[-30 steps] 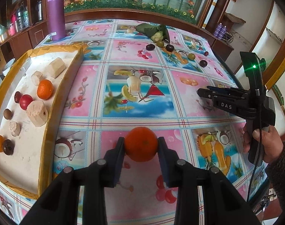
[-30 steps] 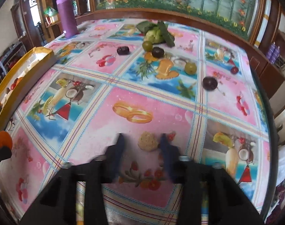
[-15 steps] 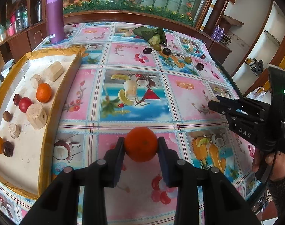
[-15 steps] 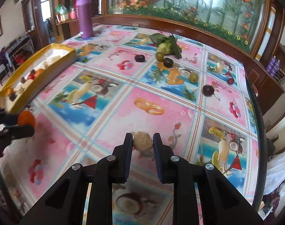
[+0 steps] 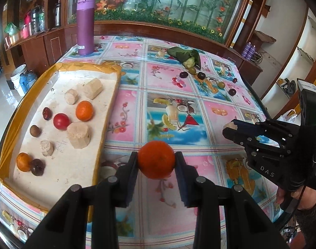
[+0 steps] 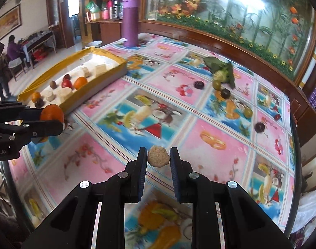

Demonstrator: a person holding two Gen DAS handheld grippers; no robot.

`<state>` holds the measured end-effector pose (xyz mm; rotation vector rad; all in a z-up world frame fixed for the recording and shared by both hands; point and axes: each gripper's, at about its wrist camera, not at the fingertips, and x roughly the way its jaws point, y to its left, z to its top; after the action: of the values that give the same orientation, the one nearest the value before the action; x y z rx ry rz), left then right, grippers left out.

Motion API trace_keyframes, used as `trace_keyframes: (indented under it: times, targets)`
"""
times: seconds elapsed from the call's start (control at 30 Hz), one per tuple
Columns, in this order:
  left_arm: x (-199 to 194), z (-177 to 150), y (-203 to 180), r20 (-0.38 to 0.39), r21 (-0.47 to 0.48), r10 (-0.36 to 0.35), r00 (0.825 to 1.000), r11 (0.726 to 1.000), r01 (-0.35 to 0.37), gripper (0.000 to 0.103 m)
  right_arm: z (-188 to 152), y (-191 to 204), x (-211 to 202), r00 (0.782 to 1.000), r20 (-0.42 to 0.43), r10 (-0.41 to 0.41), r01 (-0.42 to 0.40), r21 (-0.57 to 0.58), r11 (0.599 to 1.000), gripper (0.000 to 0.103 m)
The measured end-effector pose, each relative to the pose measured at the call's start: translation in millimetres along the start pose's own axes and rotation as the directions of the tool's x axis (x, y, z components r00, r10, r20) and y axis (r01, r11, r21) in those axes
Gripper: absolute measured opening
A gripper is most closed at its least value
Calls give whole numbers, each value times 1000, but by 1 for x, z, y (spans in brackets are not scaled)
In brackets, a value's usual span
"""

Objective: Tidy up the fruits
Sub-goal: 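Carry the orange in the left gripper while the right carries the tan cake over the tray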

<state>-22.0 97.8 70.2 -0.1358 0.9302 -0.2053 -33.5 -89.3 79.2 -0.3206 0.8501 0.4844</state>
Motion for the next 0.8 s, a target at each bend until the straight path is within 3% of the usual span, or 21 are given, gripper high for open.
trace_keyframes:
  times: [0.37,0.8]
  targets:
    - [-26,-1,68,33,-87,83,996,993,-80,37,42,60,21,997,-1,74,-74,-103,992,21]
    - [-37,-14,132,2,-141,175,985,975,-173,37,90,117,44,987,-2,158,-155,-193,969,21]
